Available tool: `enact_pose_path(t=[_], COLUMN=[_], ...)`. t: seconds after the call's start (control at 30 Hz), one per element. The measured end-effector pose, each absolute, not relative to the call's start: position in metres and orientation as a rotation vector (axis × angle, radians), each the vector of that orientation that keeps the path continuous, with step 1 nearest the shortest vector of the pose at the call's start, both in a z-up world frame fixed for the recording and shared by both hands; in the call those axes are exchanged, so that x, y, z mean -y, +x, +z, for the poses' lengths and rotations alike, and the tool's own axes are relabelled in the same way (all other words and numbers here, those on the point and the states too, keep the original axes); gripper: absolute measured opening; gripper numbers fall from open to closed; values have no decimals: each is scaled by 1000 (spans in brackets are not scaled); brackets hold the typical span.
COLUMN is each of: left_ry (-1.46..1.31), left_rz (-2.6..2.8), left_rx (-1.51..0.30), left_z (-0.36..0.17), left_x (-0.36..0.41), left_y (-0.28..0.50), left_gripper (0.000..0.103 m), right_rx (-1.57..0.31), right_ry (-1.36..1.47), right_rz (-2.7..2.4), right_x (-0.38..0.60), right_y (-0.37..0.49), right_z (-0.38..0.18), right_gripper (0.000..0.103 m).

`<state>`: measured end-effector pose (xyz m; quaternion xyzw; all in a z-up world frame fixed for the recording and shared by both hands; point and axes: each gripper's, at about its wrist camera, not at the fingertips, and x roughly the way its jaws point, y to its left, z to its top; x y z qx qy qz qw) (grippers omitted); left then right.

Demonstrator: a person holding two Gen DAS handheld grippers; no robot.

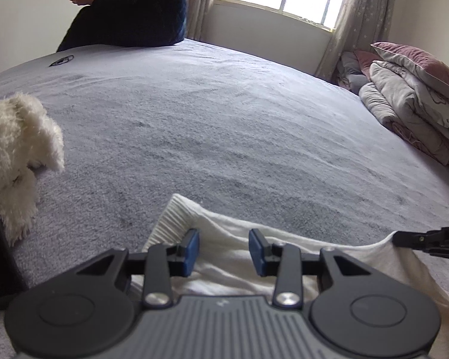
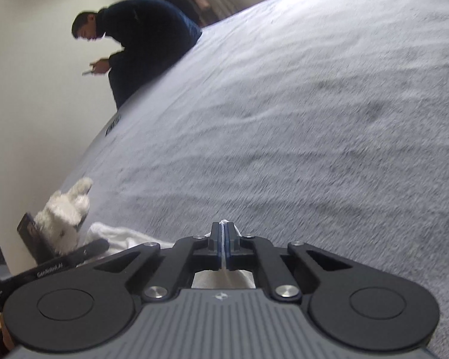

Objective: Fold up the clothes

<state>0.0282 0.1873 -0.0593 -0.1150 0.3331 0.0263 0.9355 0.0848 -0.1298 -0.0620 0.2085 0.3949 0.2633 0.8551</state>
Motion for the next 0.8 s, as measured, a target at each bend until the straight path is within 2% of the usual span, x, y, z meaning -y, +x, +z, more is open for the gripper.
enact_pose_path(t=[0.03,0.1,0.33,0.4,0.47,0.5,0.57,0.8], left_ry=[-233,-222,-225,-241,-253,-252,-249,-196], left_rz=[64,77,75,70,63,62,62,-37], left_rx=[-685,-694,-692,-690,-691,-690,-686,-656], left_z=[-60,-63,-65,-62,-58,-57,-53,-39], left_x=[-189,-192,-197,-196,-194,-192,-188,-153], left_y=[29,30,30,30,29,29,28,27], left_gripper=[38,29,27,33,36,38,40,46], right_rx=[-827,-836,-837,-850,-855,-845,-827,-824], right_ry=[439,421,372,389,398,392,385,352], right_rz=[543,518,501,508,508,502,488,444], right_x=[130,129,124,127,130,132,138,174], right_y=[86,88,88,88,85,83,77,56], right_z=[-63,-68,-76,-74,-68,-64,-56,-31], right_gripper=[3,3,3,5,12,19,25,25])
